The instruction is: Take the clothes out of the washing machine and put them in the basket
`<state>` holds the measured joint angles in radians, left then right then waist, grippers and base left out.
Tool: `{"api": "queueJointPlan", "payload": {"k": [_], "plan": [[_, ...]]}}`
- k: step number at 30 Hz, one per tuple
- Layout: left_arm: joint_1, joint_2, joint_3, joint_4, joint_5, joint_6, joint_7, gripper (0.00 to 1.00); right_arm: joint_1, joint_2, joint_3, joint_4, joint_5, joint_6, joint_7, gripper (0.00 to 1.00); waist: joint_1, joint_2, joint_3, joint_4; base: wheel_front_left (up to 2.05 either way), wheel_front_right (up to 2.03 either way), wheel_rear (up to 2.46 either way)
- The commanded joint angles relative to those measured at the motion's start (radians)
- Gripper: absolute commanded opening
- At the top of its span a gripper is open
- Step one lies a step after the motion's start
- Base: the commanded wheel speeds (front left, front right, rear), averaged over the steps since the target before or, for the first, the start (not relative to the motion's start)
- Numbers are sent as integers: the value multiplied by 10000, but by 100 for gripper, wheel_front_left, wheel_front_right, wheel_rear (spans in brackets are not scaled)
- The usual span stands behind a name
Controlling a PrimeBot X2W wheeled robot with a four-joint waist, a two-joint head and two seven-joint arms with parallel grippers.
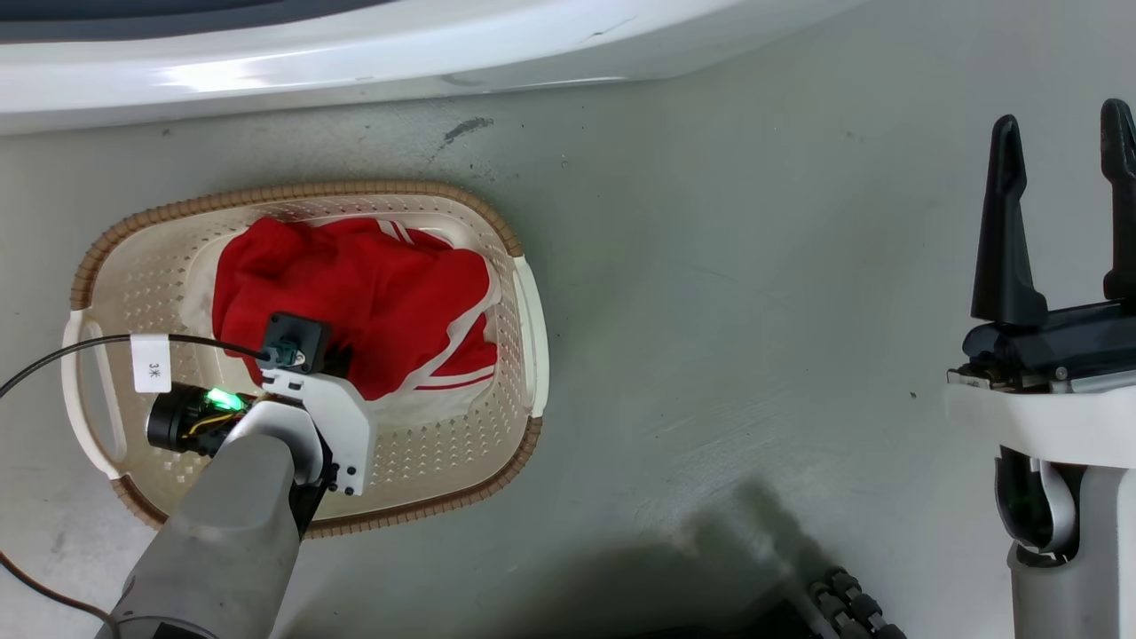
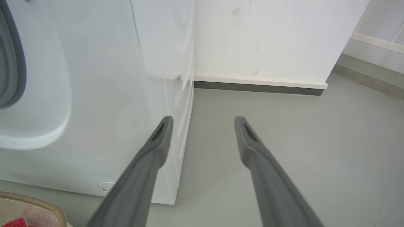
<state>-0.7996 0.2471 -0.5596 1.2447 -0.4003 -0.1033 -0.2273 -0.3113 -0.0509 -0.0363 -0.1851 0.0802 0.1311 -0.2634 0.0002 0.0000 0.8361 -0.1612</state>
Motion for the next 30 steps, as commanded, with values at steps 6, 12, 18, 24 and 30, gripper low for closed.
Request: {"api": "queueJointPlan", "payload": {"k": [6, 12, 18, 24, 30], "plan": [[-95, -140, -196, 226, 109, 195, -203, 100, -199, 14, 16, 127, 25, -7, -20, 100, -2, 0, -113, 38, 0, 0, 0], [120, -209, 21, -563, 68, 545, -384, 100, 36, 12, 33, 337, -120, -7, -20, 100, -2, 0, -827, 340, 0, 0, 0], [1297, -108, 869, -2997, 347, 1071, -378, 100, 390, 12, 46, 575, -239, -7, -20, 100, -2, 0, -1779, 648, 0, 0, 0], [2667, -249, 1888, -5012, 942, 1319, -379, 100, 915, 11, 93, 800, -336, -7, -20, 100, -2, 0, -2885, 948, 0, 0, 0], [3706, -570, 3167, -6701, 1327, 1453, -380, 100, 1363, 11, 48, 943, -389, -7, -20, 100, -2, 0, -3725, 1195, 0, 0, 0]]}}
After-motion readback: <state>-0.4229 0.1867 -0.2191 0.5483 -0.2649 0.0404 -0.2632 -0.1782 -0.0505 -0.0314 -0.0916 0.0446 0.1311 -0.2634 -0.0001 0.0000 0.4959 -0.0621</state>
